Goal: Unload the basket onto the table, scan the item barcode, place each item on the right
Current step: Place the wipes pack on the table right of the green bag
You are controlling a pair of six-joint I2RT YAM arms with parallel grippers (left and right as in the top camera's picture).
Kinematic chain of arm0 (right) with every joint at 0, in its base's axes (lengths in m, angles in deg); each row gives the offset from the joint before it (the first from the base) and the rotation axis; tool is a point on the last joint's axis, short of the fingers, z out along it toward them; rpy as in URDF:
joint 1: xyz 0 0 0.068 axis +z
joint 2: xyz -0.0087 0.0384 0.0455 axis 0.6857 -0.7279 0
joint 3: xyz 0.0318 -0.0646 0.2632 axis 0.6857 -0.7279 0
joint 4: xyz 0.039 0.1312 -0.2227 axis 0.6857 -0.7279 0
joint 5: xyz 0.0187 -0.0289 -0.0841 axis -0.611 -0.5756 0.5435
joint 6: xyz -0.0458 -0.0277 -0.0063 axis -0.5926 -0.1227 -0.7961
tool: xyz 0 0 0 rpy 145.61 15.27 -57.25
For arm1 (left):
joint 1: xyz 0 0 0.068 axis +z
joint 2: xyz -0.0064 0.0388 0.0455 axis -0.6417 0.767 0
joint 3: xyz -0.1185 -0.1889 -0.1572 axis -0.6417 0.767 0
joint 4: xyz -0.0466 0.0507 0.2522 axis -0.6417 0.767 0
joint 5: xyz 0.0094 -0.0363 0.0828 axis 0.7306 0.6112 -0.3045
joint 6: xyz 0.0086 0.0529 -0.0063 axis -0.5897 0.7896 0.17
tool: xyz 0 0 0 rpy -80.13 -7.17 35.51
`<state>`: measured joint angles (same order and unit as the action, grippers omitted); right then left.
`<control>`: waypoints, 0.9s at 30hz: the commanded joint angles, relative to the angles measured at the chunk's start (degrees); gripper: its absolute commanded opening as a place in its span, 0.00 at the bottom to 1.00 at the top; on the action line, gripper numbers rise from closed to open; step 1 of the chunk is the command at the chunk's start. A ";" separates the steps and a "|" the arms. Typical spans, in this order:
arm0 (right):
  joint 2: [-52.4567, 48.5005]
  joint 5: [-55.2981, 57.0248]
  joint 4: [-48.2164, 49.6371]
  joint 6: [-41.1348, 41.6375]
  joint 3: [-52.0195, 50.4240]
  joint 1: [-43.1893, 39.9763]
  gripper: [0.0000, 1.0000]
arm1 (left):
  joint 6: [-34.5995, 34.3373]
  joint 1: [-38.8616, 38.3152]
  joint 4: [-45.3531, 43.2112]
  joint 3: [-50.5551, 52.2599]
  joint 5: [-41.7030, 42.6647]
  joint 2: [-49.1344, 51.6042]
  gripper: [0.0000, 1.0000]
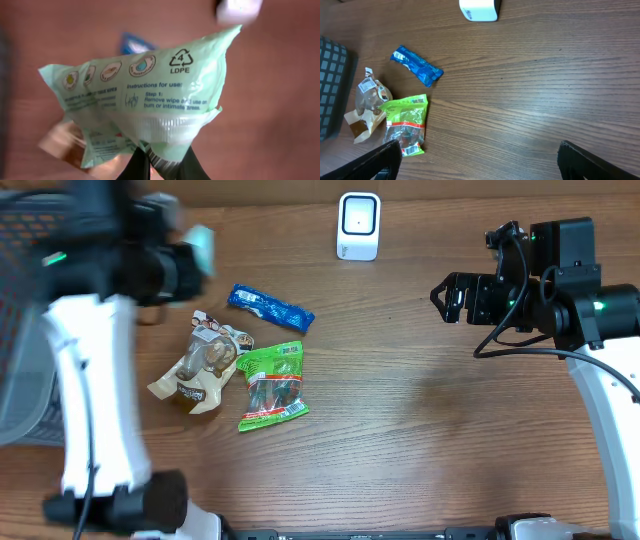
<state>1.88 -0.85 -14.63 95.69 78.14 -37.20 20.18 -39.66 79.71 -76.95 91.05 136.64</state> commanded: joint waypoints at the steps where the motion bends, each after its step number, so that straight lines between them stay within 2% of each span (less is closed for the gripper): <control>1: 0.13 -0.52 0.11 0.02 1.55 0.28 1.00 | 0.98 -5.03 1.66 4.20 -1.38 4.57 0.04; 6: 0.13 -0.50 0.20 0.02 1.55 0.28 1.00 | 0.22 -11.41 0.68 10.82 -1.29 11.30 0.04; 12: 0.11 -0.50 0.15 0.02 1.55 0.28 1.00 | 0.20 -16.72 0.59 12.48 -1.44 18.05 0.04; 14: 0.13 -0.50 0.15 0.02 1.55 0.28 1.00 | 0.20 -17.77 0.81 12.48 -1.42 19.43 0.16; 17: 0.13 -0.50 0.15 0.02 1.55 0.28 1.00 | 0.39 -18.93 1.07 12.48 0.02 20.24 0.45; 19: 0.11 -0.50 0.24 0.02 1.55 0.28 1.00 | 1.90 -19.30 0.96 12.41 2.95 20.22 0.55; 23: -0.02 -1.42 0.57 0.07 1.55 0.28 1.00 | 3.93 -18.95 0.79 10.54 9.60 20.22 0.59; 27: -0.90 -5.44 0.61 0.59 1.55 0.28 1.00 | 3.87 -16.98 1.62 4.61 10.80 20.22 0.59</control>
<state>1.81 -2.69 -14.35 95.74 78.12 -37.20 22.52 -58.40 81.11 -66.83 97.91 156.62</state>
